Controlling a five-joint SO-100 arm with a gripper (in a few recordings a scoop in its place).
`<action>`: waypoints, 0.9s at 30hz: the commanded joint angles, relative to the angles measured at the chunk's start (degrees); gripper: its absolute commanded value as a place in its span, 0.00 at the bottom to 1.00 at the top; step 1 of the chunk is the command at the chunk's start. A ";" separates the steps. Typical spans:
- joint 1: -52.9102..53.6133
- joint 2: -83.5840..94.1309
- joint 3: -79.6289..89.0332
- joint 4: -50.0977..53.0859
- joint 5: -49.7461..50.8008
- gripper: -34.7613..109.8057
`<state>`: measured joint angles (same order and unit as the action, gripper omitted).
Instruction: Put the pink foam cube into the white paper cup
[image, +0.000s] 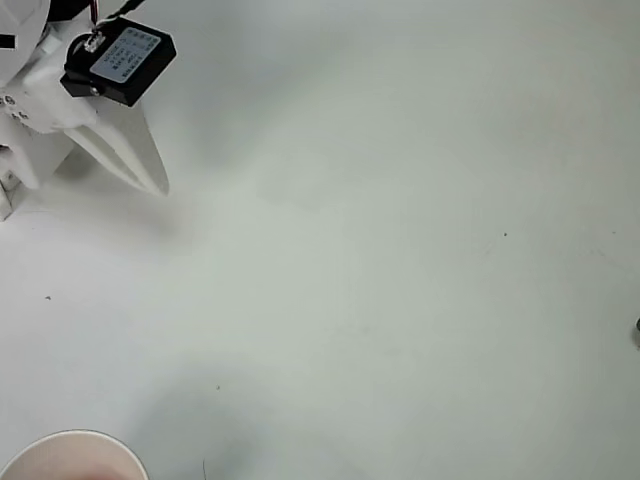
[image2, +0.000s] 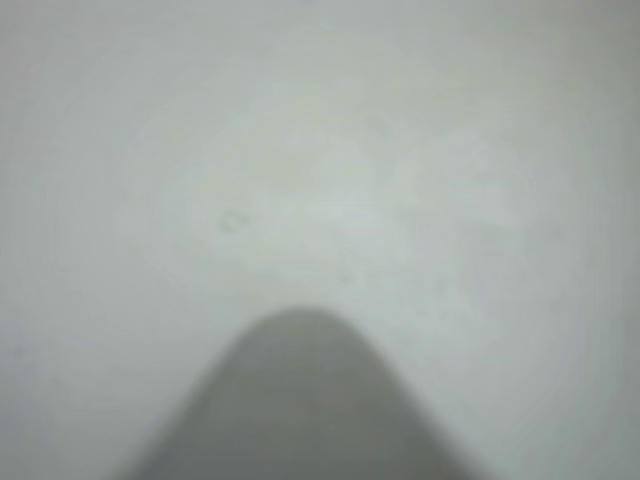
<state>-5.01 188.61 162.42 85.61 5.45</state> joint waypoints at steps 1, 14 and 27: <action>-0.53 0.88 2.64 -0.53 0.79 0.24; 0.00 0.88 12.39 -15.12 0.44 0.24; 1.85 0.70 12.92 -13.45 -5.01 0.24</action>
<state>-3.16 188.17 176.22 71.46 0.97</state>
